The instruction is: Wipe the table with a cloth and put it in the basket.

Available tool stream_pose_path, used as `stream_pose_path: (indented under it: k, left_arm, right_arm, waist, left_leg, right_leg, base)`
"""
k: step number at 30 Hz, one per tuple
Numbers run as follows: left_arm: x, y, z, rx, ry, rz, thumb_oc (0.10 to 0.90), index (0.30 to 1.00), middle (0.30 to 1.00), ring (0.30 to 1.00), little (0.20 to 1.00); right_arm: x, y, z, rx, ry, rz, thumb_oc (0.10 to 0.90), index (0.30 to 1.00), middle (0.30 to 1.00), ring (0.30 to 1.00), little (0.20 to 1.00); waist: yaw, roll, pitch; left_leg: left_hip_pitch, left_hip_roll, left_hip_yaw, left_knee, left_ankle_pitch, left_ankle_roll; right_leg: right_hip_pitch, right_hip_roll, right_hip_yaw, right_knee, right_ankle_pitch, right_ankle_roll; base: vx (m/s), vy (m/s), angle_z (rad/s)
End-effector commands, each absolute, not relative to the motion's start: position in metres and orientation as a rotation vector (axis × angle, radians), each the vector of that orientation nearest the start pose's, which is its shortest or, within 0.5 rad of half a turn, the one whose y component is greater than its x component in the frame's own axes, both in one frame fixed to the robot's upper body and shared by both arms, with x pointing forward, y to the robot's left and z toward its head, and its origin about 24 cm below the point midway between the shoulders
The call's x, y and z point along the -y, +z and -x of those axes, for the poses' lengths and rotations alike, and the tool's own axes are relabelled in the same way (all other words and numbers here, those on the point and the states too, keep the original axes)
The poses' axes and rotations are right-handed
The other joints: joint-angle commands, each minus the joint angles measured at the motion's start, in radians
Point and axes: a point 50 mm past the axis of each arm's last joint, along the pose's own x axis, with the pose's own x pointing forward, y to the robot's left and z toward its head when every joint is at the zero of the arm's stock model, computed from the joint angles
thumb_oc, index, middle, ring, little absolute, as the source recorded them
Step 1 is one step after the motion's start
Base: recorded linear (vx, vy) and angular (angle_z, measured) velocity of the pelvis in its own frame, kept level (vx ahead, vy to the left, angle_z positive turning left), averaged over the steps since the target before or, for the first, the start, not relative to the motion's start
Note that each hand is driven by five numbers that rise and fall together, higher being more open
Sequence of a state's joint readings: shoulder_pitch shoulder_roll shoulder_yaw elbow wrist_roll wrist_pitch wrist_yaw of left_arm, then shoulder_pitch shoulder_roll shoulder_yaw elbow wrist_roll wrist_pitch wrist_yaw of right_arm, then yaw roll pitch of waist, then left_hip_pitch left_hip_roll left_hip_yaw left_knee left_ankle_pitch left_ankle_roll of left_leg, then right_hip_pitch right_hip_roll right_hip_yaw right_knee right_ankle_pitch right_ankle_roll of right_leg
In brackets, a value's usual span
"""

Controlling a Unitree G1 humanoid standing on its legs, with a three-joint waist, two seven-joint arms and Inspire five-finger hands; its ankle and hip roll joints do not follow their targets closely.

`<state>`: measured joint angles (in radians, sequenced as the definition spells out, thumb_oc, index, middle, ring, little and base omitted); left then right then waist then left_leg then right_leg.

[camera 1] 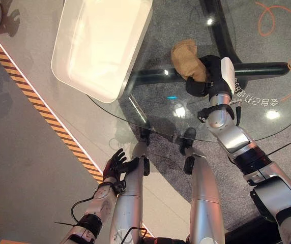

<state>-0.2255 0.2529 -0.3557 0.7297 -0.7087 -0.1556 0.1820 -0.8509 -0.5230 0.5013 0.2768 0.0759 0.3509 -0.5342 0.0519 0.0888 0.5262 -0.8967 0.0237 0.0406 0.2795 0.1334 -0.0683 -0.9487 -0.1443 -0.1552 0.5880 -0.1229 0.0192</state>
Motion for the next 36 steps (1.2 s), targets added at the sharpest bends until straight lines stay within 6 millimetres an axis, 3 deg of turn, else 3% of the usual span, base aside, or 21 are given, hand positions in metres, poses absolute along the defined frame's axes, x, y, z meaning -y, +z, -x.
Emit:
stream_pose_path:
  k: [1,14,21,31,36]
  left_arm:
    - [-0.156,-0.089,-0.221,-0.600,0.085,0.175,0.800,0.900,0.900,0.900,0.900]
    - [-0.161,-0.087,-0.223,-0.601,0.084,0.165,0.800,0.900,0.900,0.900,0.900]
    - [-0.162,-0.085,-0.226,-0.603,0.080,0.162,0.800,0.900,0.900,0.900,0.900]
    - [-0.162,-0.087,-0.223,-0.607,0.085,0.154,0.800,0.900,0.900,0.900,0.900]
    - [-0.161,-0.086,-0.224,-0.600,0.082,0.159,0.800,0.900,0.900,0.900,0.900]
  right_arm:
    - [0.068,0.167,-0.348,0.300,0.198,0.657,0.100,0.300,0.300,0.300,0.200]
    - [0.042,0.176,-0.332,0.345,0.473,0.623,0.100,0.300,0.300,0.300,0.200]
    - [0.043,0.174,-0.332,0.347,0.496,0.709,0.100,0.300,0.300,0.300,0.200]
    - [0.054,0.177,-0.336,0.381,0.397,0.686,0.100,0.300,0.300,0.300,0.200]
    - [0.065,0.183,-0.342,0.417,0.246,0.663,0.100,0.300,0.300,0.300,0.200]
  waist:
    - [0.023,0.031,-0.006]
    - [0.029,0.033,-0.006]
    - [0.028,0.031,-0.006]
    - [0.024,0.036,-0.006]
    - [0.019,0.040,-0.006]
  left_leg:
    - [-0.041,-0.077,0.080,0.182,-0.208,0.035]
    - [-0.047,-0.076,0.081,0.188,-0.206,0.033]
    - [-0.046,-0.074,0.081,0.187,-0.206,0.034]
    - [-0.049,-0.074,0.082,0.184,-0.204,0.035]
    - [-0.047,-0.070,0.088,0.188,-0.209,0.036]
  right_leg:
    - [-0.032,-0.001,-0.018,-0.185,0.143,0.071]
    - [-0.039,-0.007,-0.021,-0.179,0.145,0.072]
    - [-0.040,-0.008,-0.024,-0.180,0.145,0.073]
    - [-0.046,-0.010,-0.021,-0.184,0.153,0.074]
    - [-0.049,-0.010,-0.015,-0.177,0.151,0.074]
  base:
    - [0.00,0.000,0.00]
    - [0.00,-0.003,0.03]
    - [0.00,-0.009,0.10]
    - [0.00,-0.004,0.01]
    - [0.00,0.000,0.00]
